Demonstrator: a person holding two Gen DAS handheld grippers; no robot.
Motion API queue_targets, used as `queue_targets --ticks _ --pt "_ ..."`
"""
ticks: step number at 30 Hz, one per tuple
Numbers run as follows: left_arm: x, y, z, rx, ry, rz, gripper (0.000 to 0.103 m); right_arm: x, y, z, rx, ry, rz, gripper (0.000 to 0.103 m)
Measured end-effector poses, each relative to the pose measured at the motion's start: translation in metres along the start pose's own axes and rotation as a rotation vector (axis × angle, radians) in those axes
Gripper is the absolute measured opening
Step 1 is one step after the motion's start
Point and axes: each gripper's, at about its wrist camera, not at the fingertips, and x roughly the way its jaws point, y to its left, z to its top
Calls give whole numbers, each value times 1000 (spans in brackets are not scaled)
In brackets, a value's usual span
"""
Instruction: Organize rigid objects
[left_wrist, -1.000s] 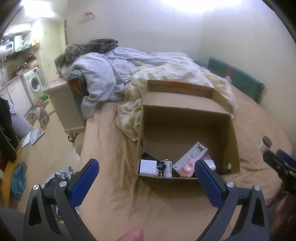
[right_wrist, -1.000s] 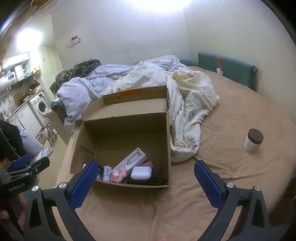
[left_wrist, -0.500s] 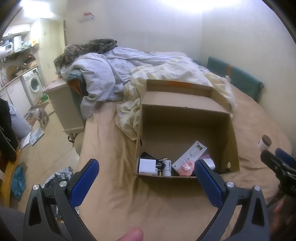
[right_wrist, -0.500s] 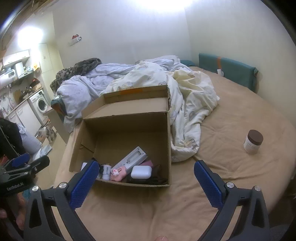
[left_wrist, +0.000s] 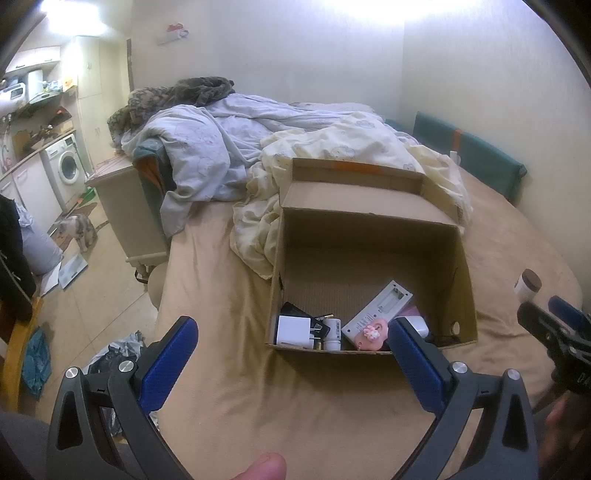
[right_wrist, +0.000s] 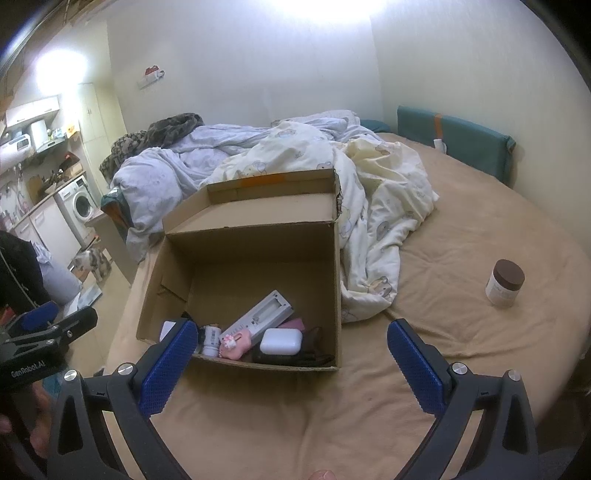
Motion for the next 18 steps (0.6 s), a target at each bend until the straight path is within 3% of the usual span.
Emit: queue_targets --ticks 18 --pt "0 -3 -2 6 4 -3 102 0 0 1 -11 7 2 103"
